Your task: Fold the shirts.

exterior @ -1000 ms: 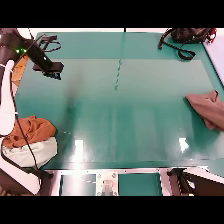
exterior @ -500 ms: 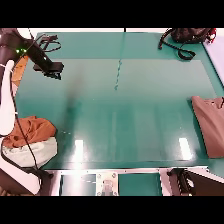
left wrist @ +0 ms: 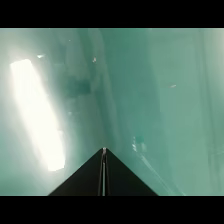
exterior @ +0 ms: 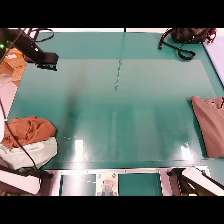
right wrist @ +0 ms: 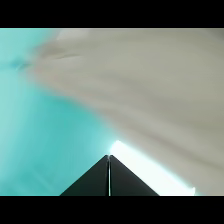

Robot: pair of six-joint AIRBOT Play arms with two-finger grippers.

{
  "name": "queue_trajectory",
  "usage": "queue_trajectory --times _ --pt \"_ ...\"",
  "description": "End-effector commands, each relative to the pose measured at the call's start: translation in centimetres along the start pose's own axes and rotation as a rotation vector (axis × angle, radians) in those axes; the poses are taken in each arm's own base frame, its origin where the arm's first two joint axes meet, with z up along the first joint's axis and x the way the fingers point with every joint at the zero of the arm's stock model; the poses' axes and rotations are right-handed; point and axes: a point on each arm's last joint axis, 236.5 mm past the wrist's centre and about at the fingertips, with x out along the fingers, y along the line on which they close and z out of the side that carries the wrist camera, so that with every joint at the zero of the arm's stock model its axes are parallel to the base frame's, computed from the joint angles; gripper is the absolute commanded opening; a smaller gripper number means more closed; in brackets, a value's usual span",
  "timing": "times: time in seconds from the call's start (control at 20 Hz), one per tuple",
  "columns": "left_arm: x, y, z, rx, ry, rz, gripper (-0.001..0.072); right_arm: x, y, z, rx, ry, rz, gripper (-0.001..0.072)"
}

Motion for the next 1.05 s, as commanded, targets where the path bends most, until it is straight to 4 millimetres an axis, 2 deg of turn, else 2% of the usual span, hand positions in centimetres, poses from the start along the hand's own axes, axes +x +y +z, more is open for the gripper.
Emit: queue_trajectory --times 0.0,0.1,0.15,0.25,0.4,0.5,0.6,1.0 --pt "-0.5 -1.4 -2.6 -0.044 0.030 -0.030 0.0021 2.0 11.8 -5.8 -0.355 0.090 0.159 0.0016" --pt "0.3 -2.2 -5.8 -0.069 0.078 -0.038 0.0021 3.7 15.3 -11.0 -0.515 0.171 0.197 0.0016" --pt "0.6 -2.7 -7.5 -0.085 0.092 -0.041 0.0021 4.6 16.2 -13.8 -0.574 0.218 0.209 0.0016" --pt "1.0 -3.6 -10.9 -0.117 0.111 -0.047 0.0021 6.3 16.8 -18.5 -0.658 0.294 0.219 0.0016" --pt "1.4 -4.2 -15.5 -0.168 0.133 -0.048 0.0022 7.9 16.6 -23.6 -0.750 0.372 0.226 0.0016" --pt "1.6 -4.3 -17.2 -0.176 0.114 -0.041 0.0022 8.4 17.0 -25.0 -0.796 0.374 0.242 0.0017" --pt "1.8 -4.2 -17.8 -0.179 0.117 -0.037 0.0023 8.2 17.2 -25.7 -0.805 0.392 0.251 0.0016" --pt "1.9 -4.3 -17.6 -0.183 0.111 -0.042 0.0023 8.2 17.2 -25.7 -0.806 0.391 0.250 0.0016"
